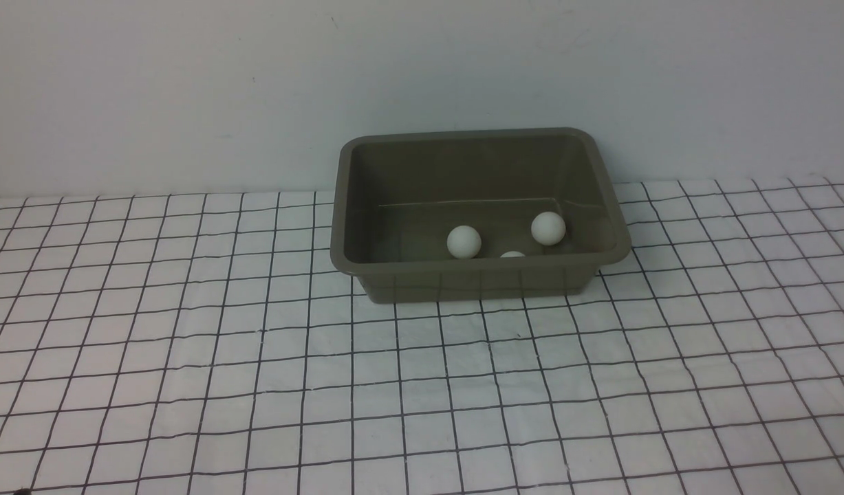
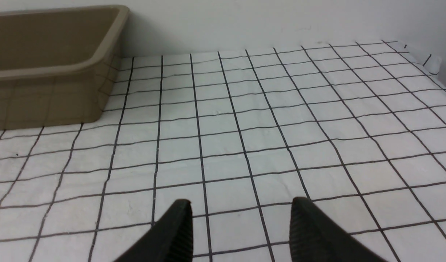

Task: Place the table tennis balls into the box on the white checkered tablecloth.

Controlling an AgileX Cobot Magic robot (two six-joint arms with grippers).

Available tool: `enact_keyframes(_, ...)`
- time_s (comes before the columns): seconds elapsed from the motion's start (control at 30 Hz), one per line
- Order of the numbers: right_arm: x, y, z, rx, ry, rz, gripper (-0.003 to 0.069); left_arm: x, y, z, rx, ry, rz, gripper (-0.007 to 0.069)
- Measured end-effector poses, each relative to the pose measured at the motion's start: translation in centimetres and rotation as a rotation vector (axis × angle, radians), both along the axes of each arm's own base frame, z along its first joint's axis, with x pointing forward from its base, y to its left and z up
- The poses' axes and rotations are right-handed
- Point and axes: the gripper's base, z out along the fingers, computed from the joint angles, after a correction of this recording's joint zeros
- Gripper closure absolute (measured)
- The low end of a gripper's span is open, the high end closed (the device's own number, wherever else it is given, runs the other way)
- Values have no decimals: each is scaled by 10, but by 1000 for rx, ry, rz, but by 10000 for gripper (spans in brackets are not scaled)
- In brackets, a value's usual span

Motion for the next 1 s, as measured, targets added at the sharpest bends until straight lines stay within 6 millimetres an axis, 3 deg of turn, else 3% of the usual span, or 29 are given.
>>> enact_keyframes(1.0, 1, 0, 1, -36, -33, 11, 321, 0, 0, 0, -5, -1, 0, 188)
